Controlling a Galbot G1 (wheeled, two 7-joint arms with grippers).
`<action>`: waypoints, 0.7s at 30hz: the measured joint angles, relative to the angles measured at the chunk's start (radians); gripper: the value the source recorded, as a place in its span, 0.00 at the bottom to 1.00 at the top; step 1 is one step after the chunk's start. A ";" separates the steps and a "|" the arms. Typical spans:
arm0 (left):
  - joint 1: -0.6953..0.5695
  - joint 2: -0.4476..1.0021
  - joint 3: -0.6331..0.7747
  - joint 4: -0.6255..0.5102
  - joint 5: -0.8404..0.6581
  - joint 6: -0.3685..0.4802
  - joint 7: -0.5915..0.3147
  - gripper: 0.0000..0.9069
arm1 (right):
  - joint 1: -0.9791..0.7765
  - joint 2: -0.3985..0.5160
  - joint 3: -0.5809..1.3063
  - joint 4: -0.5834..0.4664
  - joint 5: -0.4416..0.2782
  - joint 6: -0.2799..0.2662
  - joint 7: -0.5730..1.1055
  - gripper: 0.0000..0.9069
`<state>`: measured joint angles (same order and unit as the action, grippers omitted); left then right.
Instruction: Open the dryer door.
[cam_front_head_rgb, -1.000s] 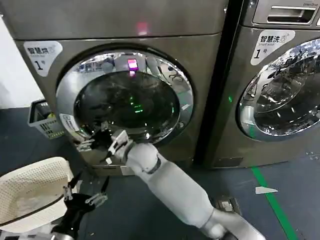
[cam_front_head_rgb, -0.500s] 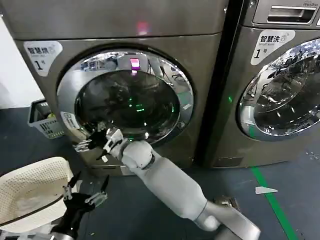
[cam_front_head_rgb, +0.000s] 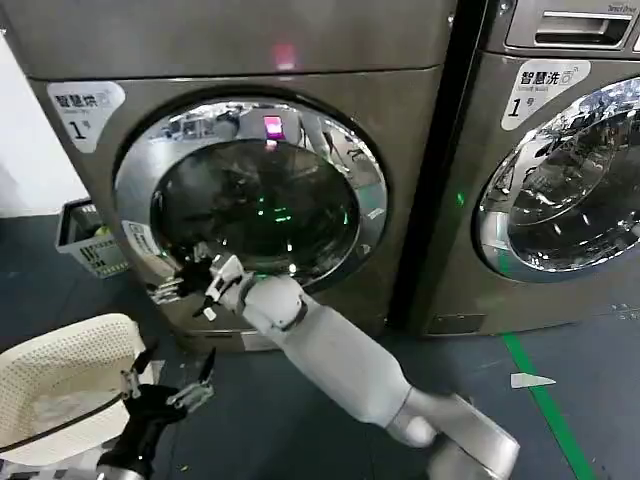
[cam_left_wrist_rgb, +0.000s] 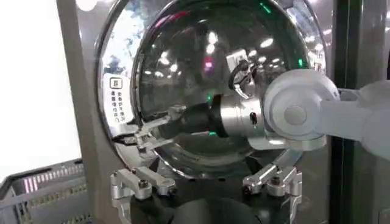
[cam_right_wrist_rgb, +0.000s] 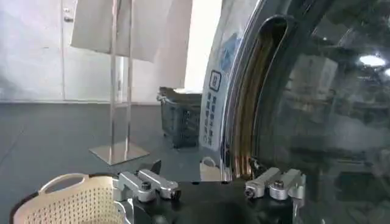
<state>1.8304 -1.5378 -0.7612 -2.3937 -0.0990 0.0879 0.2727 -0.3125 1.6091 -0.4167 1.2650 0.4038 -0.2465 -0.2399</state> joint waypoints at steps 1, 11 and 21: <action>-0.001 -0.001 0.000 0.000 0.000 -0.001 0.000 1.00 | 0.004 0.000 -0.004 0.000 0.005 0.000 0.000 1.00; 0.002 -0.007 -0.010 0.000 0.005 -0.005 0.001 1.00 | 0.020 0.000 -0.016 -0.002 0.042 0.006 -0.009 1.00; 0.005 -0.007 -0.034 0.014 0.025 0.008 0.004 1.00 | 0.022 0.000 -0.013 0.015 0.042 0.021 -0.073 1.00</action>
<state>1.8350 -1.5444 -0.7953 -2.3793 -0.0743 0.0960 0.2767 -0.2907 1.6089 -0.4293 1.2801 0.4462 -0.2259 -0.3132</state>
